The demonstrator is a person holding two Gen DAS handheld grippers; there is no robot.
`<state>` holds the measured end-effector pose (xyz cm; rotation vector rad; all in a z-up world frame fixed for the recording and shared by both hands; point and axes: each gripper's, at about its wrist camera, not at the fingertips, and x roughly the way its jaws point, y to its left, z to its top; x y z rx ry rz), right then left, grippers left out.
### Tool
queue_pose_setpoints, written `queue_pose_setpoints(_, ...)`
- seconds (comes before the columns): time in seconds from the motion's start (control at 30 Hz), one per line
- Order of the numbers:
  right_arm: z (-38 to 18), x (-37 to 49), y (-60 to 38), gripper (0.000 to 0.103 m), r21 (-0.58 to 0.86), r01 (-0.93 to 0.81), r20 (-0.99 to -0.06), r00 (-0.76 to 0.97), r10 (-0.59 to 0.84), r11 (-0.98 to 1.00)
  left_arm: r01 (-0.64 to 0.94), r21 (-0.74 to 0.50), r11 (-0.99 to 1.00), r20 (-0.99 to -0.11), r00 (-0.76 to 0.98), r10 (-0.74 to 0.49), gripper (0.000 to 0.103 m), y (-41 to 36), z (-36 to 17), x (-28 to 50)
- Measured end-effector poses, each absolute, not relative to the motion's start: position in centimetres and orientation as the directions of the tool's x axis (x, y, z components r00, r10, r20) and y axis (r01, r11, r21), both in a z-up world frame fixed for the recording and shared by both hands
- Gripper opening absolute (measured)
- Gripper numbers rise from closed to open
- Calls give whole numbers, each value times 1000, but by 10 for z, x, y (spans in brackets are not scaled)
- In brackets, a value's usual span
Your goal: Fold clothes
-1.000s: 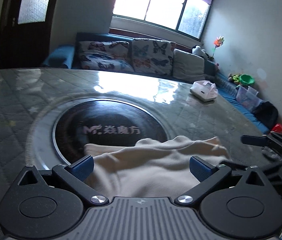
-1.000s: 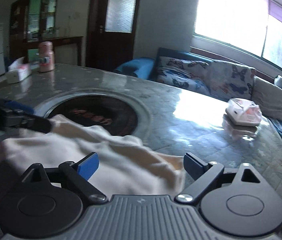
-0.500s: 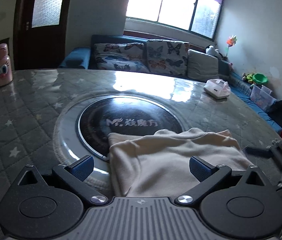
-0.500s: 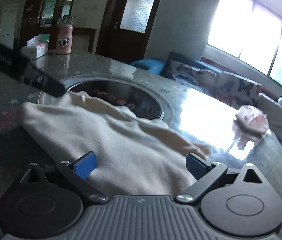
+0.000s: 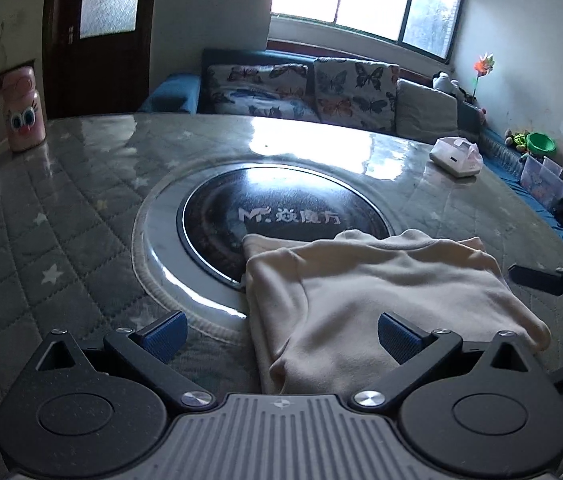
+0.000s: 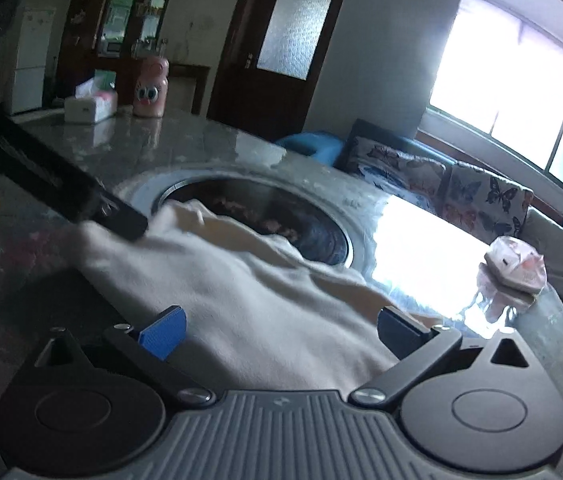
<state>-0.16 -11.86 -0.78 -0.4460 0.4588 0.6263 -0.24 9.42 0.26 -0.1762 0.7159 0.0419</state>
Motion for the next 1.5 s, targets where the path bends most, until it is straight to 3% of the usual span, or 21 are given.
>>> queue_pose_setpoints(0.43, 5, -26, -82, 91, -230, -804, -596, 562, 573, 549, -200, -184, 962, -703, 711, 14, 103, 123, -6, 3)
queue_pose_setpoints(0.63, 4, -36, -54, 72, -246, -849, -622, 508, 596, 467, -236, -263, 935, -702, 711, -18, 103, 137, -7, 6)
queue_pose_setpoints(0.7, 1, -38, -43, 61, -259, -860, -630, 496, 597, 440, -236, -298, 925, -699, 714, -43, 103, 141, -6, 7)
queue_pose_setpoints(0.93, -12, -40, -13, 46, -319, -874, -657, 482, 579, 366, -225, -395, 891, -702, 700, -134, 103, 149, -11, 14)
queue_pose_setpoints(1.1, -12, -34, -13, 18, -294, -878, -652, 474, 591, 378, -240, -448, 861, -698, 696, -170, 103, 153, -14, 18)
queue_pose_setpoints(1.5, 23, -1, -59, 11, -37, -878, -591, 404, 698, 477, -247, -587, 771, -671, 681, -292, 103, 146, -17, 35)
